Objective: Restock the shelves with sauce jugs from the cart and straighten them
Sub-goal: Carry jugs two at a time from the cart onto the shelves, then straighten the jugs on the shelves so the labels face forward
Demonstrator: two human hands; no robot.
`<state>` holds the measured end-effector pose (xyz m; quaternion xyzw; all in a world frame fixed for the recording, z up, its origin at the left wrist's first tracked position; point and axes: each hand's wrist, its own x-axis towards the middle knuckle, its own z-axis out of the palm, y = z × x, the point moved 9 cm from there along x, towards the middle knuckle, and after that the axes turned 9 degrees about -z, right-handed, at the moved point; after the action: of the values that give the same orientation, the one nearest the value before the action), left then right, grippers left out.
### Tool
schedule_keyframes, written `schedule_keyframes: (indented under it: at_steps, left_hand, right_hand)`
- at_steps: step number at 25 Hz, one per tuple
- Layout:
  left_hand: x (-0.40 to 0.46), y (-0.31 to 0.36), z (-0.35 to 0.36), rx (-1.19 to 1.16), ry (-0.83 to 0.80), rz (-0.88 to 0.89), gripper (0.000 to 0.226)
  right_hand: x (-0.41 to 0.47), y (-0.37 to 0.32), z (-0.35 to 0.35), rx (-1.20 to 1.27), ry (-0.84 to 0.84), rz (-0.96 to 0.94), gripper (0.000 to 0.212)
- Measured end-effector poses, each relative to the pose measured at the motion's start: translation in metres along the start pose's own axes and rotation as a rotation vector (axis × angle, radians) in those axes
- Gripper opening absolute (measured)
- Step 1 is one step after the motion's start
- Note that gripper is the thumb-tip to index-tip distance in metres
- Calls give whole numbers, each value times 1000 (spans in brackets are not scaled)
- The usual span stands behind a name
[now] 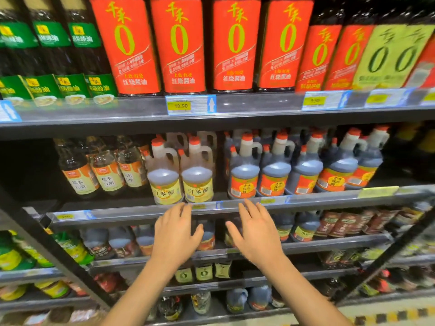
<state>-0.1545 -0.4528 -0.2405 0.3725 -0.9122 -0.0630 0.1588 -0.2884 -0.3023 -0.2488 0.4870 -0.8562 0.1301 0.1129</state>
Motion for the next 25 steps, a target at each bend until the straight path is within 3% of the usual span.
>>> schedule_keyframes:
  at_steps: [5,10,15,25]
  left_hand:
    - [-18,78,11,32,-40,96,72]
    - [-22,107,19,61,-106,85,65]
    - [-4,117,16,-27,-101,73,62]
    - [62,120,33,-367,-55,-76,87]
  right_hand:
    - [-42,56,-20,6,-24,44,79]
    - [-63,89,-38,84,7,94,70]
    - [-49,105,-38,133,-2,91,64]
    - [16,142,-34,197,71,144,67]
